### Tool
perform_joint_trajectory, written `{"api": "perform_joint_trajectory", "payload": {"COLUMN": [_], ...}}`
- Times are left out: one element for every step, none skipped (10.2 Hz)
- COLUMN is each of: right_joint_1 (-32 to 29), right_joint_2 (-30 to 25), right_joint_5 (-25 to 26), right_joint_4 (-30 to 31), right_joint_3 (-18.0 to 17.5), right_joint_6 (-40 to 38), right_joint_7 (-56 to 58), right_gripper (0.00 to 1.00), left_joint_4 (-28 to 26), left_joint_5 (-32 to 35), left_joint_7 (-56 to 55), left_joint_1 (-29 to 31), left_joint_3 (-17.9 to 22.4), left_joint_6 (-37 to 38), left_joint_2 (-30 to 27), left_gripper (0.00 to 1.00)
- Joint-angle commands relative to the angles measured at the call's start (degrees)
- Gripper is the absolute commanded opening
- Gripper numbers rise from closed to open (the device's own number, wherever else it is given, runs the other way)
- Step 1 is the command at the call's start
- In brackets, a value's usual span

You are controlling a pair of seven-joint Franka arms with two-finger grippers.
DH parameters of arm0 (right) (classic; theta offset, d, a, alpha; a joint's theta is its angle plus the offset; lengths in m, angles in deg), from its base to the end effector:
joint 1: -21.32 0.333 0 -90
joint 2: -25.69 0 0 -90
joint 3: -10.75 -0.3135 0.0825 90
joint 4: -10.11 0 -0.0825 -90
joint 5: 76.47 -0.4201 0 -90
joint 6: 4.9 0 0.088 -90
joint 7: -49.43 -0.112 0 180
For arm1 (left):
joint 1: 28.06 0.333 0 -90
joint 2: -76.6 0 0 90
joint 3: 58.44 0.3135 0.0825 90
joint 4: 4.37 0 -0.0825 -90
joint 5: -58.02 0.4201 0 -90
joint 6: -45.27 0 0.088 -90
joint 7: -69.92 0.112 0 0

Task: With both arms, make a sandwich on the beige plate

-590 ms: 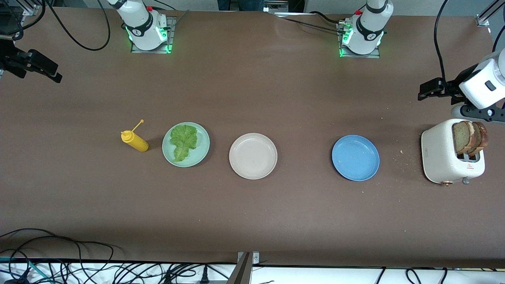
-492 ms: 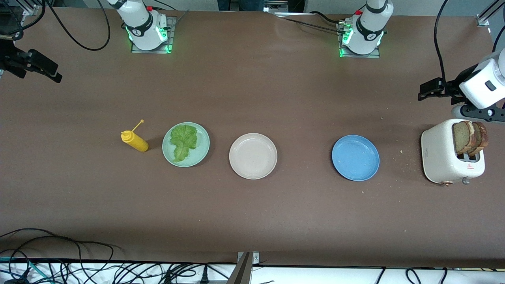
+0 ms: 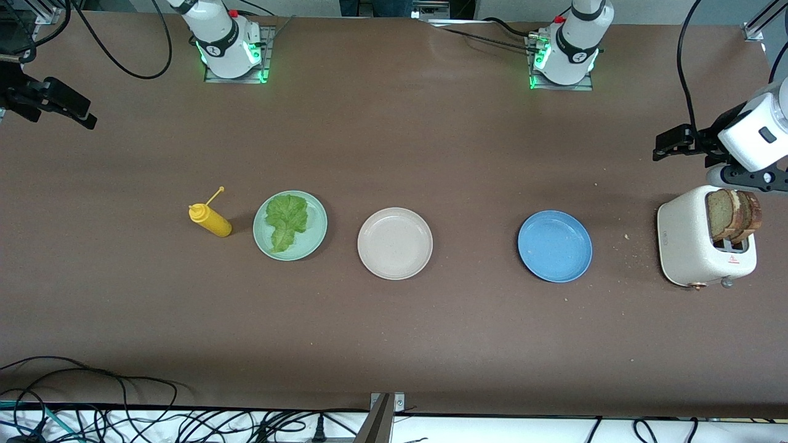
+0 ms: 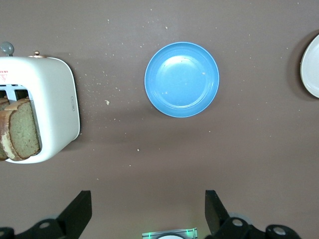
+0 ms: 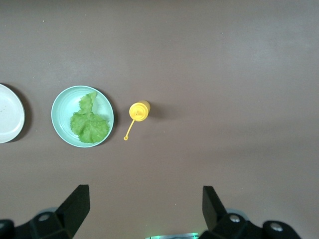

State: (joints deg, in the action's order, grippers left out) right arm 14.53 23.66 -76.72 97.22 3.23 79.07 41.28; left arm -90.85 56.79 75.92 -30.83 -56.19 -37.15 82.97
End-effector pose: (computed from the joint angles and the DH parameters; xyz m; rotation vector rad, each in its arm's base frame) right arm 0.5687 0.0092 0.6536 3.1331 -0.2027 -0.0308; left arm 0.6066 -0.0093 0.5709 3.0980 -0.1776 -0.2815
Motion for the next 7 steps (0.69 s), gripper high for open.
{"api": "perform_joint_trajectory", "payload": {"right_joint_1": [-0.9, -0.9, -0.9, -0.9, -0.9, -0.9, -0.9], "right_joint_2": [-0.5, -0.4, -0.4, -0.3, -0.3, -0.4, -0.4], "right_joint_5": [-0.8, -0.7, -0.7, -0.6, -0.6, -0.6, -0.6], "right_joint_4": [0.8, 0.8, 0.9, 0.9, 1.1, 1.0, 1.0], "right_joint_3": [-0.3, -0.3, -0.3, -0.3, -0.3, -0.4, -0.3], "right_joint_6": [0.3, 0.3, 0.2, 0.3, 0.4, 0.4, 0.4], "right_joint_7": [1.0, 1.0, 1.1, 1.1, 1.1, 1.1, 1.1], "right_gripper": [1.0, 1.0, 1.0, 1.0, 1.0, 1.0, 1.0], "left_joint_4": [1.1, 1.1, 1.0, 1.0, 1.0, 0.8, 0.8], "left_joint_5": [0.2, 0.2, 0.2, 0.2, 0.2, 0.2, 0.2], "left_joint_7": [1.2, 1.2, 1.2, 1.2, 1.2, 1.2, 1.2], "left_joint_1": [0.4, 0.4, 0.4, 0.4, 0.4, 0.4, 0.4], "left_joint_3": [-0.3, -0.3, -0.3, -0.3, -0.2, -0.3, -0.3], "left_joint_6": [0.0, 0.0, 0.0, 0.0, 0.0, 0.0, 0.0], "left_joint_2": [0.5, 0.5, 0.5, 0.5, 0.5, 0.5, 0.6], "left_gripper": [1.0, 1.0, 1.0, 1.0, 1.0, 1.0, 1.0]}}
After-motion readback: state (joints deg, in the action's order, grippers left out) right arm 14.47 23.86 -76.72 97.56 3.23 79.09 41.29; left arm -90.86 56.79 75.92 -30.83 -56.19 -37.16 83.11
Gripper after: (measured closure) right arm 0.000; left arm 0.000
